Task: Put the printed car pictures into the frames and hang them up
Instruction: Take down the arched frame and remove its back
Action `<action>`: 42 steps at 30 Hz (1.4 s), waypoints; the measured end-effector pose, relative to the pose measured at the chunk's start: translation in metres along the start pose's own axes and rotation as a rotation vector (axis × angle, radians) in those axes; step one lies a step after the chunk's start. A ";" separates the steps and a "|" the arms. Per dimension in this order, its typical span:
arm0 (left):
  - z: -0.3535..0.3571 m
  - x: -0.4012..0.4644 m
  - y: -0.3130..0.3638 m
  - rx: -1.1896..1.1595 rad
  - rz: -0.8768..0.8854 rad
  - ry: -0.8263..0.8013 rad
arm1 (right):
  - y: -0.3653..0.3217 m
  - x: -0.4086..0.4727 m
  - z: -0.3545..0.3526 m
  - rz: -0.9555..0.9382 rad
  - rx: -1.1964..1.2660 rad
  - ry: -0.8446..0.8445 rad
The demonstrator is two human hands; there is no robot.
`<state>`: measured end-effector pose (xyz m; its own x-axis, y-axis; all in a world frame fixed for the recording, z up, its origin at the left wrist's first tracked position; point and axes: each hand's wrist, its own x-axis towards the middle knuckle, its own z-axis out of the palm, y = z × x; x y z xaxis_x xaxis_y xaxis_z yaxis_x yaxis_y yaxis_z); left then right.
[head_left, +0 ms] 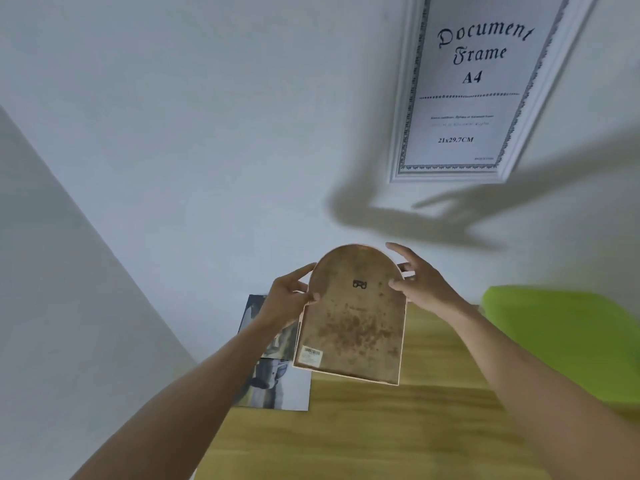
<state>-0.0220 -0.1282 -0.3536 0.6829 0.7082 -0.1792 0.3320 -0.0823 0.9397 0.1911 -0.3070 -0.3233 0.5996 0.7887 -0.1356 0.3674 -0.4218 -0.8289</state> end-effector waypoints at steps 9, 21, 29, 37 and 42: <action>0.043 -0.003 -0.007 -0.044 -0.013 0.130 | 0.029 0.030 0.015 -0.215 -0.509 -0.045; 0.072 -0.007 -0.012 -0.075 -0.080 0.129 | 0.029 0.046 -0.004 0.211 -0.110 -0.220; 0.056 0.009 -0.016 -0.250 -0.180 0.066 | 0.040 0.046 -0.023 0.276 0.104 -0.135; 0.049 0.021 -0.037 -0.491 -0.341 0.169 | 0.079 0.020 -0.013 0.365 0.336 -0.199; 0.060 0.016 -0.045 -0.416 -0.304 0.105 | 0.098 0.005 -0.003 0.425 0.394 -0.173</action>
<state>0.0125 -0.1550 -0.4165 0.5195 0.7252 -0.4519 0.2044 0.4080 0.8898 0.2317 -0.3455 -0.4035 0.5001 0.6627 -0.5574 -0.1897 -0.5442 -0.8172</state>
